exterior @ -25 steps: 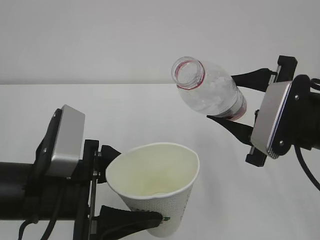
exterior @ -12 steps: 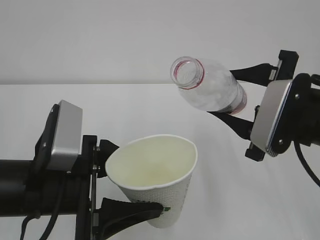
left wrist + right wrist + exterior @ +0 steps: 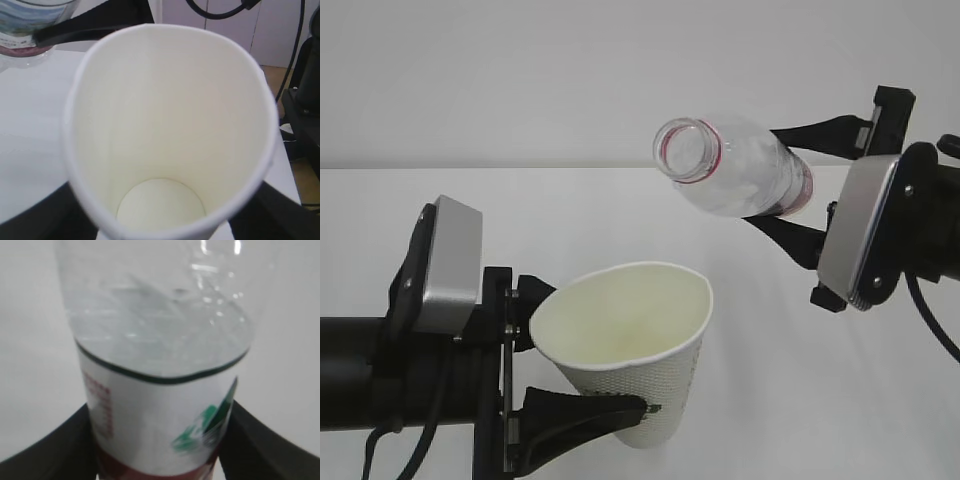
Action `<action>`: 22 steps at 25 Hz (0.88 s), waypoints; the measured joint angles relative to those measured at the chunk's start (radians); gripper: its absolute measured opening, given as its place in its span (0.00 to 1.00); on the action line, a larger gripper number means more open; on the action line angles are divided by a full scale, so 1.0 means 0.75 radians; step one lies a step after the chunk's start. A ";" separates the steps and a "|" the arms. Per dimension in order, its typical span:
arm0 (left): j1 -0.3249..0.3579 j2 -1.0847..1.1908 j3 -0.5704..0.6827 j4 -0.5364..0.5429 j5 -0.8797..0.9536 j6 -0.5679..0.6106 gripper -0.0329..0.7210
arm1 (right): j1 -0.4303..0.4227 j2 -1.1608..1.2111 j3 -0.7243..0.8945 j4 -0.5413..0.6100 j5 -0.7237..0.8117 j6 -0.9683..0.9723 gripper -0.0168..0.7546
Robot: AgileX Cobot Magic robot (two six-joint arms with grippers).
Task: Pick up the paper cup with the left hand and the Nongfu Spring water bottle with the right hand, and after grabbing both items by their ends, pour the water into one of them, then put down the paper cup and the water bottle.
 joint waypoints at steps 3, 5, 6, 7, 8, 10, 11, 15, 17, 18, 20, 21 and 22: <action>0.000 0.000 0.000 0.000 0.000 0.000 0.73 | 0.000 0.000 0.000 -0.003 0.003 -0.027 0.65; 0.000 0.000 0.000 0.000 0.000 0.000 0.73 | 0.000 0.000 0.000 -0.005 0.003 -0.046 0.65; 0.000 0.000 0.000 0.000 0.000 0.000 0.73 | 0.000 0.000 0.000 -0.005 0.003 -0.054 0.65; 0.000 0.000 0.000 0.000 0.000 0.000 0.73 | 0.000 0.000 0.000 -0.005 0.003 -0.063 0.65; 0.000 0.000 0.000 0.000 0.000 0.000 0.73 | 0.000 0.000 0.000 -0.005 0.005 -0.069 0.65; 0.000 0.000 0.000 0.000 0.000 0.000 0.72 | 0.000 0.000 -0.008 -0.024 0.020 -0.078 0.65; 0.000 0.000 0.000 0.000 0.000 0.000 0.72 | 0.000 0.000 -0.020 -0.047 0.035 -0.081 0.65; 0.000 0.000 0.000 0.000 0.000 0.000 0.72 | 0.000 0.000 -0.068 -0.122 0.092 -0.086 0.65; 0.000 0.000 0.000 0.000 -0.001 0.000 0.72 | 0.000 -0.007 -0.083 -0.131 0.111 -0.086 0.65; -0.002 0.000 0.000 0.000 -0.001 0.000 0.72 | 0.000 -0.006 -0.086 -0.135 0.116 -0.086 0.65; -0.001 0.000 0.000 0.000 -0.001 0.000 0.72 | 0.000 -0.006 -0.091 -0.137 0.116 -0.089 0.65; -0.001 0.000 0.000 0.000 -0.001 0.000 0.72 | 0.000 -0.006 -0.091 -0.137 0.116 -0.103 0.65; -0.001 0.000 0.000 0.000 -0.001 0.000 0.72 | 0.000 -0.006 -0.091 -0.138 0.119 -0.117 0.65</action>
